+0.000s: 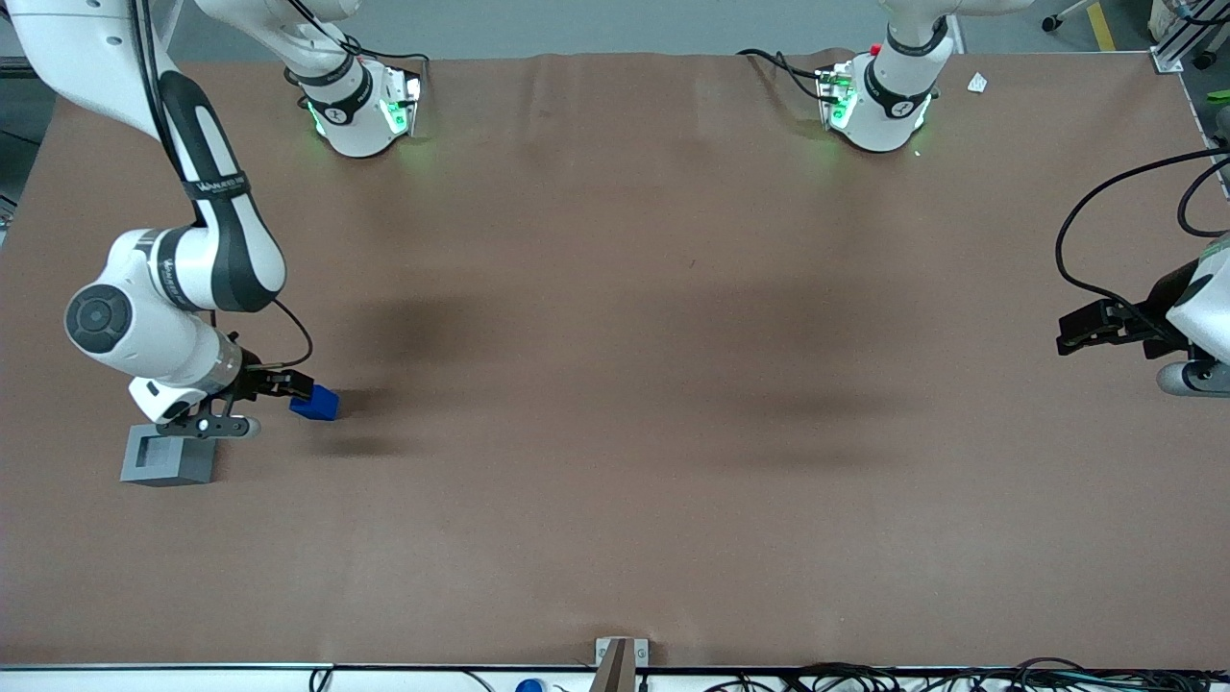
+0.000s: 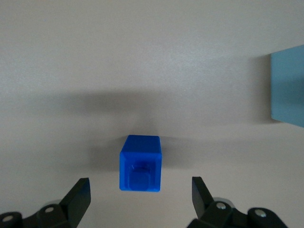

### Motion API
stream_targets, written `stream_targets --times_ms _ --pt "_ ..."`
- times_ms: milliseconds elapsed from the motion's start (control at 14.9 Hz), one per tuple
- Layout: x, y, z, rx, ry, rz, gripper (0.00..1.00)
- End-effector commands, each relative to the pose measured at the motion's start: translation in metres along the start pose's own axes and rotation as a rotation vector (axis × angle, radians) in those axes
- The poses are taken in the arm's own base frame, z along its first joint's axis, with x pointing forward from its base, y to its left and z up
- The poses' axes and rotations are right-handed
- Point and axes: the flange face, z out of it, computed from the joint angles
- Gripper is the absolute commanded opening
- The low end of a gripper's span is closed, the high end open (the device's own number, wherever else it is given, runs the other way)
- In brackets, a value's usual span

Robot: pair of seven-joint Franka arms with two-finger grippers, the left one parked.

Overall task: Insert blue part into gray base with right arm
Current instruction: 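Lower the right gripper around the blue block and close on it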

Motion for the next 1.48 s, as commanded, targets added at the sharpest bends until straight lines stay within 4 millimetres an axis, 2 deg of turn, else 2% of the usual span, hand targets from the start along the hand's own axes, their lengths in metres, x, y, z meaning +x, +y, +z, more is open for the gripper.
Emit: stream_targets --times_ms 0,201,604,671,939,1006,1073,1140,1409 --pt "-0.008 -0.009 0.015 0.007 0.001 0.011 0.91" --pt "-0.011 -0.008 0.029 0.004 0.011 0.007 0.90" --pt "-0.011 -0.009 0.053 -0.004 0.008 -0.002 0.78" --pt "-0.013 -0.009 0.055 -0.004 0.005 -0.002 0.73" --pt "-0.015 -0.007 0.057 -0.004 0.002 -0.001 0.30" --pt "-0.015 -0.006 0.055 -0.004 0.003 -0.002 0.18" --pt "-0.013 -0.006 0.049 -0.004 0.009 -0.004 0.10" --pt "-0.013 -0.006 0.039 -0.003 0.020 -0.004 0.08" --pt "-0.006 0.007 -0.026 -0.001 0.035 0.023 0.08"
